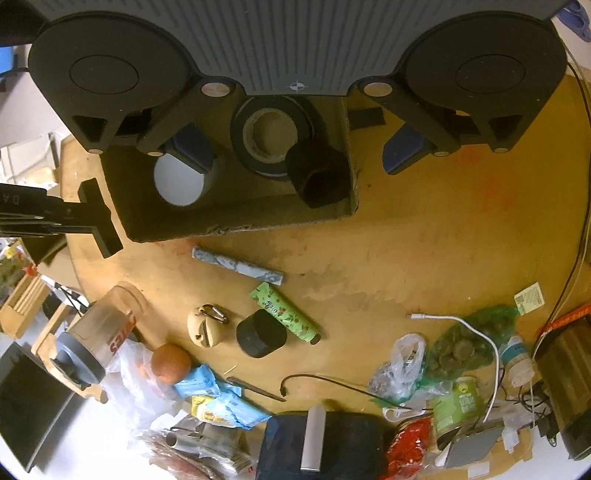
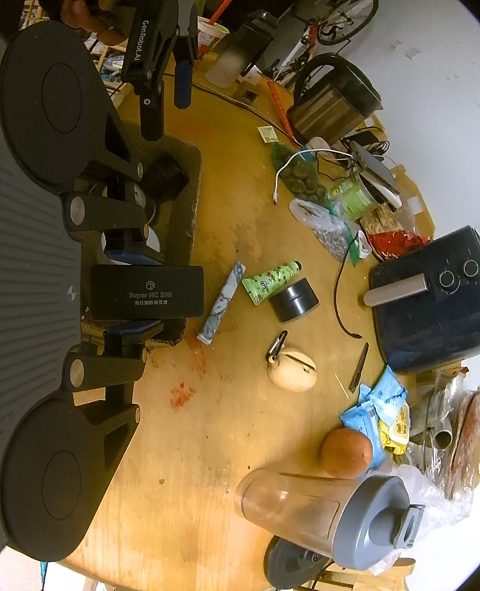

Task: Organize objects
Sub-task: 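Open the left tool to release the cup while the right tool releases the case into the box, then move the left tool to the black round container on the table, then close the left tool around the black round container, then lift the black round container with the left tool, then close the right tool around the marbled grey stick while the left tool holds the container, then carry the stick over the box with the right tool while the left tool carries the container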

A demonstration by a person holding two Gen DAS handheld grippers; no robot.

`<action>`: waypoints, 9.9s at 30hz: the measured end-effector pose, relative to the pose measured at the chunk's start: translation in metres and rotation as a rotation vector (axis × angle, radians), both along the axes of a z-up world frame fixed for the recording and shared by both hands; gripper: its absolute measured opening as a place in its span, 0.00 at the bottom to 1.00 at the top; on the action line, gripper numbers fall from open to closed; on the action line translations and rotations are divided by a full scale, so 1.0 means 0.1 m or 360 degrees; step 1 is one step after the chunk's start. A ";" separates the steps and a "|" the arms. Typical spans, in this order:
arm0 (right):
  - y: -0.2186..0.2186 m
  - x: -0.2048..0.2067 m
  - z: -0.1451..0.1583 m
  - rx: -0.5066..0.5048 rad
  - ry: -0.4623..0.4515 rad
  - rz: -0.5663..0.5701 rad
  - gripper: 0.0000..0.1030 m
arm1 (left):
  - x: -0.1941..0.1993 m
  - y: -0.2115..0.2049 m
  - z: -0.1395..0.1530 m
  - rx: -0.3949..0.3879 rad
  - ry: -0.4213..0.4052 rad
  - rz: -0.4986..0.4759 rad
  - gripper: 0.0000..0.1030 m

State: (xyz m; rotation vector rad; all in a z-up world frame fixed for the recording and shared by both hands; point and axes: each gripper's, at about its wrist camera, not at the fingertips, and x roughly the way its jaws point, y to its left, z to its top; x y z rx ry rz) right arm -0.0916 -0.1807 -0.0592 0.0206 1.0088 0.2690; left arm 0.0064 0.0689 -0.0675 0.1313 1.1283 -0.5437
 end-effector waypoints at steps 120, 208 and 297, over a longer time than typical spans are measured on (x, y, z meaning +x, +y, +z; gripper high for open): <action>-0.38 0.36 -0.04 -0.0173 0.0116 -0.0912 1.00 | 1.45 -1.58 -0.75 0.0218 -0.0356 -0.0935 0.79; -0.41 0.20 0.02 -0.0161 0.0113 -0.1087 1.00 | 1.37 -1.38 -0.24 -0.0001 -0.0389 -0.0675 0.56; 0.36 1.75 -0.63 -0.0678 0.0139 0.0046 0.16 | 0.64 0.17 0.38 -0.0061 -0.0345 0.0025 0.56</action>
